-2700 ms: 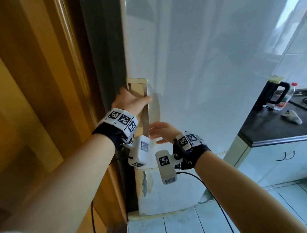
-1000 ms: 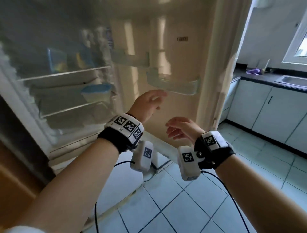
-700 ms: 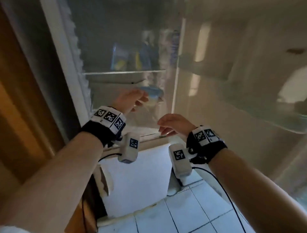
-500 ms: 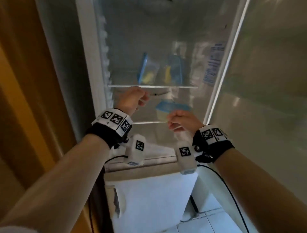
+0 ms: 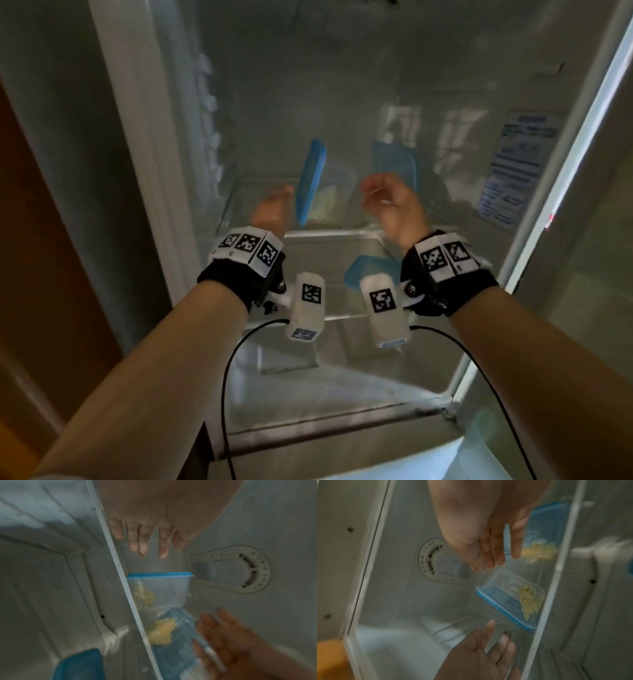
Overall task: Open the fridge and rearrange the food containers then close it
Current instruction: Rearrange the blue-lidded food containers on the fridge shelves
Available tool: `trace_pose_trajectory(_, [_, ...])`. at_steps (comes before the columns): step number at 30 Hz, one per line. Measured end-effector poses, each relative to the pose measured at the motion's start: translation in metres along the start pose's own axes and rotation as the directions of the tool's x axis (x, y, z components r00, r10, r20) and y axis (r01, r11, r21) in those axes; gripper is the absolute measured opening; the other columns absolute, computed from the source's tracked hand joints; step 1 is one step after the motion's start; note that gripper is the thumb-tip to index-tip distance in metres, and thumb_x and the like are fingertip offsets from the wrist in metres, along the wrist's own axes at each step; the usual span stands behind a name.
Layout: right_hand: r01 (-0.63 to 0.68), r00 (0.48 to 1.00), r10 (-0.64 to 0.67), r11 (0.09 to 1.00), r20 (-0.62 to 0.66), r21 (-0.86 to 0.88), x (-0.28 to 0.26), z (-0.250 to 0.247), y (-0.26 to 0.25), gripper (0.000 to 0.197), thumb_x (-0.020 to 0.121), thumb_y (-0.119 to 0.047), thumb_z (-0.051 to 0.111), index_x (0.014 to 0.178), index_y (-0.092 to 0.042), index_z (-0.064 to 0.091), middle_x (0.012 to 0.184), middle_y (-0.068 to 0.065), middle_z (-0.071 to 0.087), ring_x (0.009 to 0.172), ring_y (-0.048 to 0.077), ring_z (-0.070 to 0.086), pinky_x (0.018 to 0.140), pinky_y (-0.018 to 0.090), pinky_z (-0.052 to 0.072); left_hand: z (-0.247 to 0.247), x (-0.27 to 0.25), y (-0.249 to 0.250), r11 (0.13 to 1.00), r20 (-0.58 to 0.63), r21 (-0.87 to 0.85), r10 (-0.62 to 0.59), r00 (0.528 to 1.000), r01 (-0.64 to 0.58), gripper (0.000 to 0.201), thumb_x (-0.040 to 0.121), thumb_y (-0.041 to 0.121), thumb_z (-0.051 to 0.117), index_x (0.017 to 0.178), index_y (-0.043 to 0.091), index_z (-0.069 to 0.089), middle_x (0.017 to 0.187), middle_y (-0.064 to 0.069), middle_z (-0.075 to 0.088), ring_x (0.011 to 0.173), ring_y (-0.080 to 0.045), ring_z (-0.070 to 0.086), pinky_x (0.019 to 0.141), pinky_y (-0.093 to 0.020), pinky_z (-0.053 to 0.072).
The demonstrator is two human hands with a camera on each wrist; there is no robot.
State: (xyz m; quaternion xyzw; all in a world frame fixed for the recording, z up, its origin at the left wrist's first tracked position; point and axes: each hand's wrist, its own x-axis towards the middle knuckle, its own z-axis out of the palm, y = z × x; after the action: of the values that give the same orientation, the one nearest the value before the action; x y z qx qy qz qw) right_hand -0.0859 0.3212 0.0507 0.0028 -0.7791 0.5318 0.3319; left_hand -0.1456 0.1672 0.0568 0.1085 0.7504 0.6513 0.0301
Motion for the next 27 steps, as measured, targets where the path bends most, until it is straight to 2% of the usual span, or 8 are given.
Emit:
trace_pose_trajectory(3, [0.185, 0.983, -0.185, 0.963, 0.020, -0.193, 0.020, 0.006, -0.004, 0.032, 0.075, -0.003, 0.056, 0.105, -0.015, 0.058, 0.101, -0.012, 0.056, 0.089, -0.023, 0.048, 0.089, 0.006, 0.034, 0.007, 0.016, 0.004, 0.989, -0.004, 0.137, -0.051, 0.999, 0.051, 0.041, 0.098, 0.011, 0.029, 0.135, -0.005, 0.037, 0.146, -0.022, 0.037, 0.131, -0.029, 0.039, 0.096, -0.018, 0.029])
trace_pose_trajectory(5, [0.220, 0.975, -0.194, 0.823, 0.105, -0.524, 0.035, 0.007, -0.009, 0.046, 0.076, -0.015, 0.055, 0.121, -0.026, 0.054, 0.133, -0.004, 0.050, 0.124, 0.001, 0.042, 0.111, 0.032, 0.019, 0.015, 0.024, 0.007, 0.981, 0.051, 0.189, -0.051, 0.997, 0.040, 0.043, 0.098, 0.018, 0.031, 0.133, -0.007, 0.040, 0.142, -0.025, 0.042, 0.120, -0.031, 0.047, 0.089, -0.015, 0.039])
trace_pose_trajectory(8, [0.288, 0.947, -0.043, 0.549, 0.318, -0.785, 0.050, 0.012, -0.018, 0.064, 0.079, -0.016, 0.050, 0.133, -0.047, 0.033, 0.156, 0.004, 0.019, 0.142, 0.020, 0.025, 0.114, 0.052, -0.005, 0.022, 0.033, 0.008, 0.976, 0.091, 0.205, -0.092, 0.992, 0.071, 0.048, 0.097, 0.024, 0.036, 0.133, -0.007, 0.041, 0.141, -0.024, 0.044, 0.127, -0.036, 0.045, 0.106, -0.035, 0.035])
trace_pose_trajectory(12, [0.375, 0.917, -0.022, 0.387, 0.398, -0.843, 0.063, 0.020, -0.010, 0.051, 0.084, -0.019, 0.052, 0.126, -0.045, 0.038, 0.156, 0.008, 0.023, 0.140, 0.024, 0.030, 0.112, 0.056, -0.011, 0.024, 0.038, 0.005, 0.978, 0.123, 0.197, -0.101, 0.987, 0.075, 0.052, 0.095, 0.032, 0.040, 0.135, 0.000, 0.042, 0.140, -0.019, 0.047, 0.127, -0.034, 0.047, 0.108, -0.040, 0.036])
trace_pose_trajectory(15, [0.377, 0.925, -0.126, 0.411, 0.357, -0.830, 0.067, 0.020, -0.007, 0.028, 0.083, -0.021, 0.057, 0.109, -0.033, 0.052, 0.146, 0.007, 0.040, 0.130, 0.024, 0.044, 0.114, 0.052, -0.006, 0.024, 0.043, 0.004, 0.981, 0.147, 0.181, -0.096, 0.985, 0.069, 0.048, 0.095, 0.027, 0.040, 0.136, 0.000, 0.039, 0.134, -0.010, 0.049, 0.127, -0.029, 0.045, 0.099, -0.032, 0.037])
trace_pose_trajectory(20, [0.372, 0.921, -0.266, 0.391, 0.284, -0.842, 0.063, 0.026, -0.008, 0.018, 0.085, -0.027, 0.053, 0.103, -0.025, 0.052, 0.116, 0.006, 0.059, 0.100, 0.028, 0.061, 0.112, 0.046, 0.008, 0.015, 0.044, 0.006, 0.975, 0.129, 0.216, 0.022, 0.991, -0.050, 0.052, 0.092, 0.024, 0.050, 0.139, 0.006, 0.037, 0.145, -0.014, 0.042, 0.132, -0.028, 0.042, 0.107, -0.031, 0.034])
trace_pose_trajectory(24, [0.258, 0.957, -0.267, 0.611, 0.112, -0.749, 0.061, 0.030, -0.013, 0.034, 0.085, -0.041, 0.051, 0.114, -0.022, 0.049, 0.112, 0.006, 0.062, 0.099, 0.029, 0.061, 0.100, 0.039, 0.026, 0.001, 0.041, 0.017, 0.929, 0.042, 0.293, 0.224, 0.974, -0.226, 0.045, 0.086, 0.016, 0.060, 0.130, 0.016, 0.050, 0.125, -0.011, 0.055, 0.102, -0.018, 0.053, 0.059, -0.006, 0.039])
trace_pose_trajectory(27, [0.170, 0.985, -0.146, 0.799, 0.089, -0.577, 0.055, 0.036, -0.011, 0.041, 0.085, -0.046, 0.051, 0.115, -0.018, 0.047, 0.104, 0.006, 0.064, 0.095, 0.028, 0.060, 0.090, 0.041, 0.041, -0.015, 0.041, 0.021, 0.853, 0.026, 0.416, 0.334, 0.942, -0.314, 0.042, 0.080, 0.007, 0.064, 0.121, 0.015, 0.059, 0.121, -0.011, 0.058, 0.112, -0.024, 0.056, 0.072, -0.004, 0.039])
